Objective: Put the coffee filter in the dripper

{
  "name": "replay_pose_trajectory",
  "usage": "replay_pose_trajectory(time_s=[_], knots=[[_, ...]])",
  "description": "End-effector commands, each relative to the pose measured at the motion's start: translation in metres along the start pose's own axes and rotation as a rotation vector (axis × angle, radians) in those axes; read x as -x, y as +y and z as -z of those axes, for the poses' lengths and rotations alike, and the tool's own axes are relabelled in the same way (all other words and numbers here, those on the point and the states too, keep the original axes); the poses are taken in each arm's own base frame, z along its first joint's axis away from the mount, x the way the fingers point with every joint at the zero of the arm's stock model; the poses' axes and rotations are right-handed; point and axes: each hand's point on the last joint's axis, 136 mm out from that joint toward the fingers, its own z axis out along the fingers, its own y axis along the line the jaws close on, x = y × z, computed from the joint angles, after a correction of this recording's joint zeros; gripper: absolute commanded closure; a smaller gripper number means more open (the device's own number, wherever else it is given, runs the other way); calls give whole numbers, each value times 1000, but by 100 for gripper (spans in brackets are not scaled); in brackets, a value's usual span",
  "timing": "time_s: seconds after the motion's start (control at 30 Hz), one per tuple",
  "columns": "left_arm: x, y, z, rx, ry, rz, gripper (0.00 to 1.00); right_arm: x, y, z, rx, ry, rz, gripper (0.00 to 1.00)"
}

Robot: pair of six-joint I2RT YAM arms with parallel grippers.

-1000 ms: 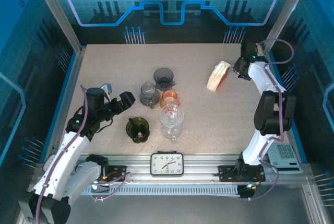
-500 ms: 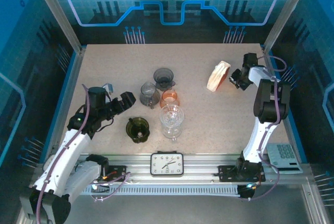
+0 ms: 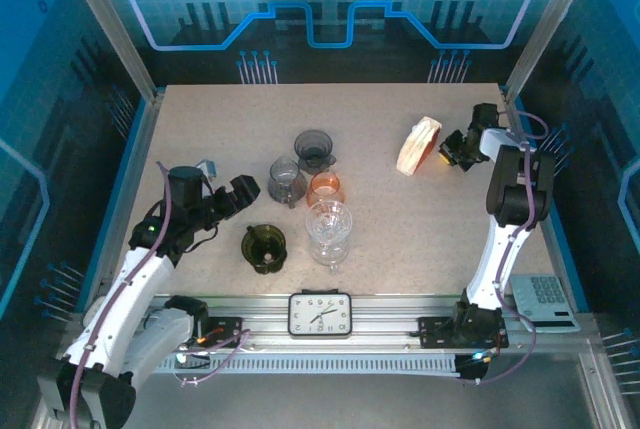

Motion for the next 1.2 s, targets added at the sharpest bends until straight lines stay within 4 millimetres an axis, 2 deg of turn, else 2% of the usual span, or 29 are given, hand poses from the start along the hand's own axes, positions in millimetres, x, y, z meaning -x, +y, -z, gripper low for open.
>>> replay_pose_trajectory(time_s=[0.0, 0.27, 0.47, 0.6, 0.7, 0.8, 0.9, 1.0, 1.1, 1.17], knots=[[5, -7, 2, -19, -10, 20, 1, -1, 5, -20, 58, 58, -1, 91], [3, -3, -3, -10, -3, 37, 1, 0, 31, -34, 159, 107, 26, 91], [2, -1, -8, -6, 8, 51, 1, 3, 53, -32, 217, 105, 38, 90], [2, -1, -9, -8, 9, 50, 1, 6, 49, -32, 195, 83, 36, 89], [2, -1, -9, -6, 9, 49, 1, 7, 55, -28, 209, 94, 45, 89], [1, 0, -10, -5, 12, 52, 1, 9, 49, -26, 175, 74, 39, 88], [1, -1, -9, -6, 13, 51, 1, 20, 42, -6, 132, -6, 42, 84], [2, -2, -8, -12, 5, 48, 1, 33, 40, 26, 110, -98, 35, 75], [2, -2, -8, -17, 1, 45, 1, 40, 48, 63, 102, -186, 64, 63], [3, -4, -7, -28, -4, 42, 1, 38, 59, 83, 114, -224, 99, 57]])
